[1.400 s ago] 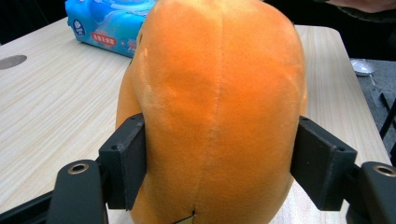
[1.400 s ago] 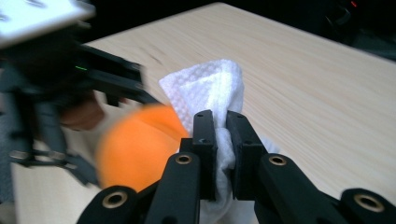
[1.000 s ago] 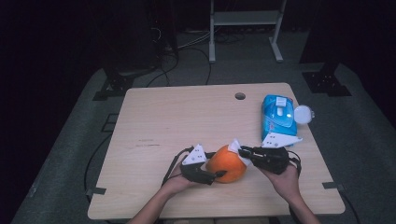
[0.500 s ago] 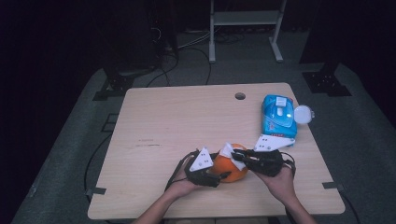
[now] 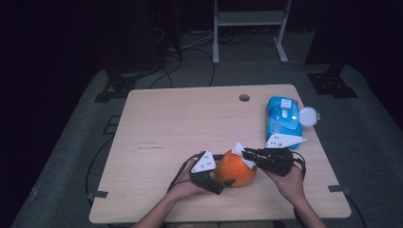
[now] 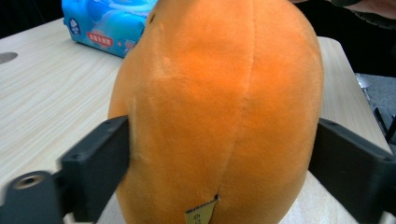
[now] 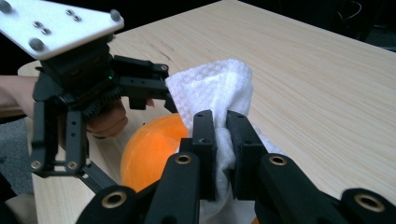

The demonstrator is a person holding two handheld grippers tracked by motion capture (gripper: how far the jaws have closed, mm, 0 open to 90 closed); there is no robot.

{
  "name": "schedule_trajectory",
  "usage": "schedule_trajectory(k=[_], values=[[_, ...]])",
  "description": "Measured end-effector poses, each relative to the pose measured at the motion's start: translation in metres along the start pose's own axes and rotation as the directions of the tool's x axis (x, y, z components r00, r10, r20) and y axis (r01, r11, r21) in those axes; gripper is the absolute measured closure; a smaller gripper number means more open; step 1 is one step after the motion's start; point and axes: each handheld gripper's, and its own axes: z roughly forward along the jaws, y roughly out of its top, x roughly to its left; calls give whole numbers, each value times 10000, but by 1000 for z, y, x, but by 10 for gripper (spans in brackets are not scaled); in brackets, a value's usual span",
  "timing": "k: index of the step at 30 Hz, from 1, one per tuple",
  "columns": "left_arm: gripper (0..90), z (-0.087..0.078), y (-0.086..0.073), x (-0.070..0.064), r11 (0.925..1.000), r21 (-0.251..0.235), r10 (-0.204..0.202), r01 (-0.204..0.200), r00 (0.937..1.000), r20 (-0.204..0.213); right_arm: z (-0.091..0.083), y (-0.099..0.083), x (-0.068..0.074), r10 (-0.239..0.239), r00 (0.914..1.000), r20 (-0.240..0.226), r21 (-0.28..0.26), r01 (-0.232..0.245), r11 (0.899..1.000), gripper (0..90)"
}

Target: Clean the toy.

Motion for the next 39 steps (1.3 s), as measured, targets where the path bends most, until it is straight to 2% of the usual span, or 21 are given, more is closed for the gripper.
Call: schedule_trajectory(k=[3,5,7,10,11,13,16,19,22,24,26,27,29,31,33,35,37,39], values=[[312,-6,6,-2,9999,-96,128,-130,9996,-252,-2,4,6,-194,9997,131,-112,195,9997,816],[375,-12,14,-2,9995,-299,127,-138,9992,-375,-6,8,12,-407,9991,141,-417,412,9983,817],[393,-19,21,-2,9981,-571,188,-213,9988,-448,-10,14,20,-622,9981,-38,-850,617,9945,817],[406,-31,31,-2,9949,-940,312,-364,9979,-564,-15,20,24,-930,9955,167,-1108,942,9894,820],[410,-35,34,-2,9935,-1075,324,-387,9977,-600,-17,21,22,-876,9959,210,-1183,895,9889,820],[412,-42,40,-2,9916,-1192,425,-505,9967,-689,-20,19,13,-475,9988,139,-1298,489,9903,821],[411,-46,44,-2,9914,-1184,477,-561,9962,-729,-18,11,3,54,10000,-5,-1230,-54,9924,822],[411,-47,43,0,9927,-1118,386,-461,9969,-688,-12,7,-1,229,9997,63,-844,-223,9962,822],[410,-44,39,2,9973,-628,342,-379,9977,-589,-5,5,-1,261,9996,61,-513,-258,9984,823],[408,-38,36,2,9986,117,518,-512,9968,-613,-2,4,1,234,9997,84,-359,-231,9991,822],[402,-32,32,2,9982,341,522,-502,9968,-599,-1,5,4,169,9998,-58,-401,-171,9990,823],[395,-29,31,1,9984,378,442,-422,9976,-526,0,6,6,125,9995,-273,-416,-136,9990,822],[380,-24,29,-1,9979,364,559,-541,9972,-505,6,8,15,-139,9986,-519,-338,122,9994,821],[349,-24,29,-2,9968,440,684,-661,9962,-537,13,8,22,-481,9979,-425,-114,476,9988,821],[264,-24,26,1,9983,312,496,-482,9977,-454,14,6,17,-238,9981,-576,-96,233,9997,821],[191,-26,25,5,9996,15,294,-294,9990,-345,15,2,10,-61,9991,-430,7,62,10000,822],[158,-28,24,9,9997,-141,214,-218,9992,-329,15,-2,6,17,9998,-221,92,-15,10000,821],[131,-31,21,14,9997,-235,-69,66,9999,-136,12,-5,-1,287,9994,-167,113,-285,9995,821]])
